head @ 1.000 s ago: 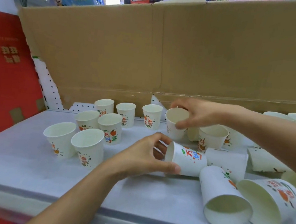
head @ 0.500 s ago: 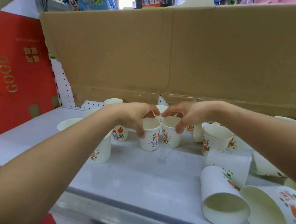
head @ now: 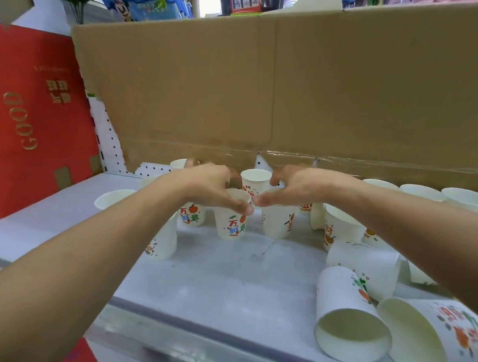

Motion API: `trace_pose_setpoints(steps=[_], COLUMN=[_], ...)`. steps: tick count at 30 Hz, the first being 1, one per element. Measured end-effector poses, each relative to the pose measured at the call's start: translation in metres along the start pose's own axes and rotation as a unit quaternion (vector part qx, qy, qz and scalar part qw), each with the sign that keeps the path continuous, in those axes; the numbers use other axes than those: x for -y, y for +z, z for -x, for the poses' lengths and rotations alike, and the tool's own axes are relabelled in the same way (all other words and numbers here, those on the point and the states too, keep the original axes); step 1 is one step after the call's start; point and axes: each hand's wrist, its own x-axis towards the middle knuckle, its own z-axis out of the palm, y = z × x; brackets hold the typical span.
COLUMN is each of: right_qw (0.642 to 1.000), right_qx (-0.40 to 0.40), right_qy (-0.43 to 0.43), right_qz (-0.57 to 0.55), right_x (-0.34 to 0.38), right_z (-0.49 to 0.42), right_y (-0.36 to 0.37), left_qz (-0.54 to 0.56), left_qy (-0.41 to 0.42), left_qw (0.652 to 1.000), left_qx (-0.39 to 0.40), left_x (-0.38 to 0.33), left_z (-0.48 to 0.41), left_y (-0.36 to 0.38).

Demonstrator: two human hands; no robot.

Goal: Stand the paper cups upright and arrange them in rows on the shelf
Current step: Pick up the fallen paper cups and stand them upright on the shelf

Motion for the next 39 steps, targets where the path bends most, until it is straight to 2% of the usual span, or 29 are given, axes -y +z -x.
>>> trace_pose_setpoints(steps=[2,7,12,15,18,20,23,26,30,35,39], right_qw=[1.000,0.990,0.982,0.984,0.986,0.987,0.993,1.000,0.994,0.992,0.990], right_qx=[0.001,0.050,0.061,0.017,-0.070,-0.104,-0.071,-0.001,0.066,0.023,0.011], right_qy=[-0.015,-0.064,-0.067,-0.083,-0.091,-0.071,-0.064,0.004,0.082,0.063,0.065], right_qz=[-0.019,-0.115,-0.166,-0.155,-0.120,-0.102,-0.068,-0.030,0.039,0.105,0.127], right_x=[0.002,0.000,-0.004,0.000,-0.003,-0.010,-0.015,-0.023,-0.030,-0.029,-0.030], right_z=[-0.001,-0.008,-0.009,0.005,0.041,0.082,0.131,0.189,0.218,0.212,0.209], right_y=[0.000,-0.001,0.002,-0.001,-0.011,-0.016,-0.023,-0.023,-0.001,0.022,0.037], left_qz=[0.022,0.157,0.175,0.167,0.264,0.313,0.347,0.335,0.264,0.271,0.211], left_qy=[-0.002,0.020,0.030,0.048,0.114,0.184,0.230,0.243,0.232,0.203,0.199], left_qw=[1.000,0.986,0.983,0.984,0.945,0.918,0.901,0.904,0.918,0.915,0.926], left_qx=[0.003,0.042,0.049,-0.037,-0.154,-0.158,-0.120,-0.111,-0.182,-0.219,-0.242], left_x=[0.004,0.014,0.019,0.017,-0.006,-0.031,-0.053,-0.073,-0.096,-0.089,-0.061], left_z=[-0.002,-0.003,-0.004,0.006,0.039,0.069,0.101,0.114,0.116,0.110,0.098], left_y=[0.001,-0.001,0.000,0.002,0.012,0.027,0.051,0.071,0.083,0.079,0.051])
